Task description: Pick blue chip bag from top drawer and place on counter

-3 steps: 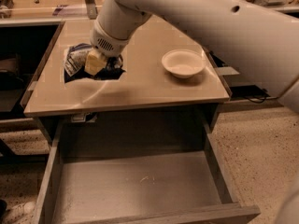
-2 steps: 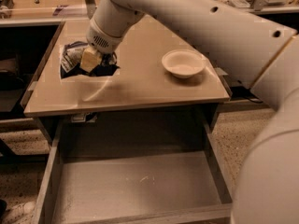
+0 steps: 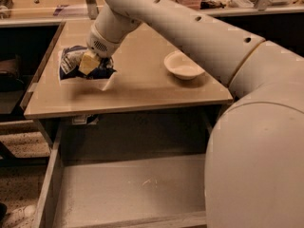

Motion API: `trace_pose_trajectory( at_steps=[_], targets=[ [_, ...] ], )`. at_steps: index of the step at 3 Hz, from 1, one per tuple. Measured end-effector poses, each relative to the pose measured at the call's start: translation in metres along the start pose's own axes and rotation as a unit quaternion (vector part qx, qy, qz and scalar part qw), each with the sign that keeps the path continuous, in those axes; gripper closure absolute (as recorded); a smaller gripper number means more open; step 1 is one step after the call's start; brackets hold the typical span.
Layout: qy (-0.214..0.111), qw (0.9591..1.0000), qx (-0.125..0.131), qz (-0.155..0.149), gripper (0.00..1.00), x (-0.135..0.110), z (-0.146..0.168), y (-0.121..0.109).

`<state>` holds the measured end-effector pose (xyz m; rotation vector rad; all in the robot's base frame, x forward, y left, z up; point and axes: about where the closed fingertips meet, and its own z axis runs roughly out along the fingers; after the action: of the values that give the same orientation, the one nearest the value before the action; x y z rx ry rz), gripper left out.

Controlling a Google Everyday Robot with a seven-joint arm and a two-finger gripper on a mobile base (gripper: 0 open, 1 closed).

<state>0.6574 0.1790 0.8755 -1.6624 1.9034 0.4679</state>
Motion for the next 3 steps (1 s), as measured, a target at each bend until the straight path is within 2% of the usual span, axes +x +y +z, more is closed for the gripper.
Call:
trace_pose_trajectory(
  at_steps=[1, 2, 3],
  targets=[
    [-0.007, 0.9999, -0.009, 0.012, 1.0, 0.003, 0.0177, -0.006],
    [-0.007, 0.9999, -0.01, 0.012, 0.82, 0.0034, 0.0187, -0.006],
    [-0.007, 0.9999, -0.01, 0.012, 0.59, 0.0034, 0.0187, -0.006]
  ],
)
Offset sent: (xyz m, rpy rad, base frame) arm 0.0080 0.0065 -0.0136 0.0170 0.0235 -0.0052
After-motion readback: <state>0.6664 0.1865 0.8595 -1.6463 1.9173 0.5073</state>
